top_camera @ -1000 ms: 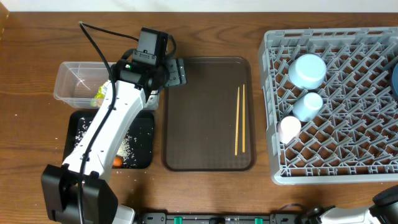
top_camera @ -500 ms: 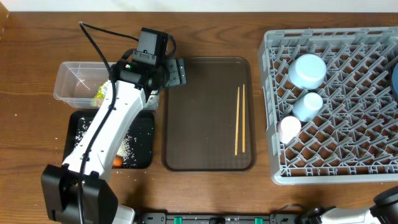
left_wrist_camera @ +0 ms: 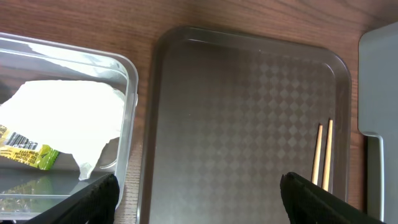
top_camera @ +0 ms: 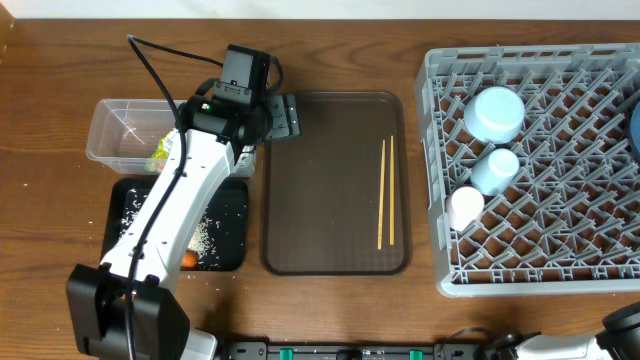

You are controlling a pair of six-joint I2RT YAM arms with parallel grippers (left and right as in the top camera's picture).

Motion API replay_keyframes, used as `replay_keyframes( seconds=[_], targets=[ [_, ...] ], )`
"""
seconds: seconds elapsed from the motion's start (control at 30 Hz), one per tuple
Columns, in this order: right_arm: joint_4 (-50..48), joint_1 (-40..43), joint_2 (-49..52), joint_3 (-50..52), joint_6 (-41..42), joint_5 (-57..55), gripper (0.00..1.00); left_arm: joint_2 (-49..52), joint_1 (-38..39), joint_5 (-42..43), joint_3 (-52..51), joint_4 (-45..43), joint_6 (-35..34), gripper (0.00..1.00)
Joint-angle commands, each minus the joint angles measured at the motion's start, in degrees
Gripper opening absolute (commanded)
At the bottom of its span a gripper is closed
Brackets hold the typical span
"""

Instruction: Sort waste into correct bins and load items into the dishwasher rack

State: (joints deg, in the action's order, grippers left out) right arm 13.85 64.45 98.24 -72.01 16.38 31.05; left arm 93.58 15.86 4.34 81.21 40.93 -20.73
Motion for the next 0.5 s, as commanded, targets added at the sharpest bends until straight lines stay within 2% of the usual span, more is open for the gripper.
replay_keyframes(
  seconds=[0.0,0.3,0.47],
  targets=[
    [-1.31,0.72,1.07,0.31,1.73,-1.27,0.94,0.76,0.17,0.15,-0.66,0.22,0.5,0.84],
    [-9.46,-0.52,8.92,0.31,3.78,-0.92,0.89,0.76,0.24,0.15,-3.06,0.17,0.5,0.84],
    [-10.54,-2.4,10.73,0.31,3.69,-0.92,0.89,0.76,0.24,0.13,-4.02,-0.24,0.5,0.84]
  ],
)
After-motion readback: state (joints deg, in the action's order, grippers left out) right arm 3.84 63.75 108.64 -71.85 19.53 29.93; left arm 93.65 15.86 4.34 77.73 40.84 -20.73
